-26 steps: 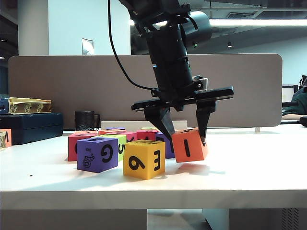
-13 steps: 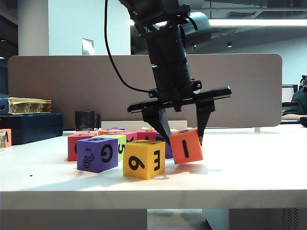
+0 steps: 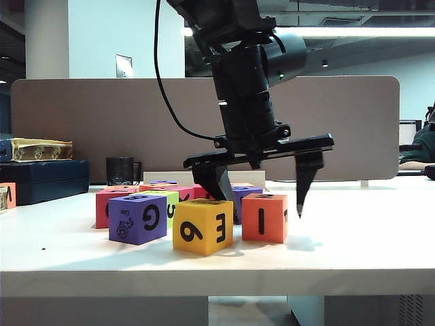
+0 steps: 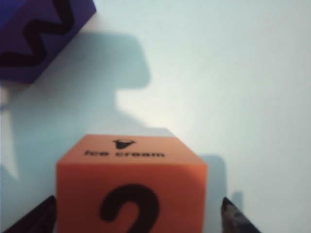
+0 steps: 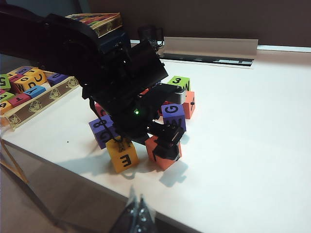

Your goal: Select the appropriate blocks from the scattered letter blocks on the table and arrange them in a row to spell out "23".

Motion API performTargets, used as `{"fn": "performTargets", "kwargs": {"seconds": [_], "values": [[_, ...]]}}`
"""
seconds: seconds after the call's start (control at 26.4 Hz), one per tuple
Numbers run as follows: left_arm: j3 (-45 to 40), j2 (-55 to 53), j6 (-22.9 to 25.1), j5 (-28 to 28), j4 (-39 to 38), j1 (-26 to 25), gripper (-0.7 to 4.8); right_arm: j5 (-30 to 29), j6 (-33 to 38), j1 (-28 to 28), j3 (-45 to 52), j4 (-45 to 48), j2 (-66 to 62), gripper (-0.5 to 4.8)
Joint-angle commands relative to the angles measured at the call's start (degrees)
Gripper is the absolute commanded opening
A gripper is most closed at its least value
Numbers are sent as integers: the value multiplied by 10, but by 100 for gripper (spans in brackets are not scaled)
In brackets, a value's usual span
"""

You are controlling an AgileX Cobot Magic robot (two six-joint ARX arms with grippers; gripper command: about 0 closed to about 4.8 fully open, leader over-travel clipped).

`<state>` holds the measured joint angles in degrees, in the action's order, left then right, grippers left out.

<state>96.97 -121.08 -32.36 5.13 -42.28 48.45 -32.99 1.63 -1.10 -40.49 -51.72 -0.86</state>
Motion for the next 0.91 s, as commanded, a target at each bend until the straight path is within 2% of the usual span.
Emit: {"fn": "performTargets", "kwargs": {"seconds": [0.04, 0.19, 0.27, 0.46, 0.57, 0.72, 0.83, 0.91], "values": [[10, 2, 38, 0, -13, 1, 414, 0, -2, 0, -2, 7, 7, -1], [53, 3, 107, 39, -53, -4, 414, 0, -2, 0, -2, 7, 7, -1], [83, 7, 145, 41, -80, -7, 414, 0, -2, 0, -2, 7, 7, -1], [142, 9, 235, 59, -235, -12, 414, 0, -2, 0, -2, 5, 7, -1], [139, 10, 240, 52, -311, -20, 414, 1, -2, 0, -2, 5, 7, -1], [138, 8, 240, 48, -309, -23, 414, 1, -2, 0, -2, 5, 7, -1], [138, 8, 240, -6, -315, -23, 414, 1, -2, 0, -2, 5, 7, -1], [137, 8, 242, -13, -321, -23, 413, 1, -2, 0, -2, 5, 7, -1]]}}
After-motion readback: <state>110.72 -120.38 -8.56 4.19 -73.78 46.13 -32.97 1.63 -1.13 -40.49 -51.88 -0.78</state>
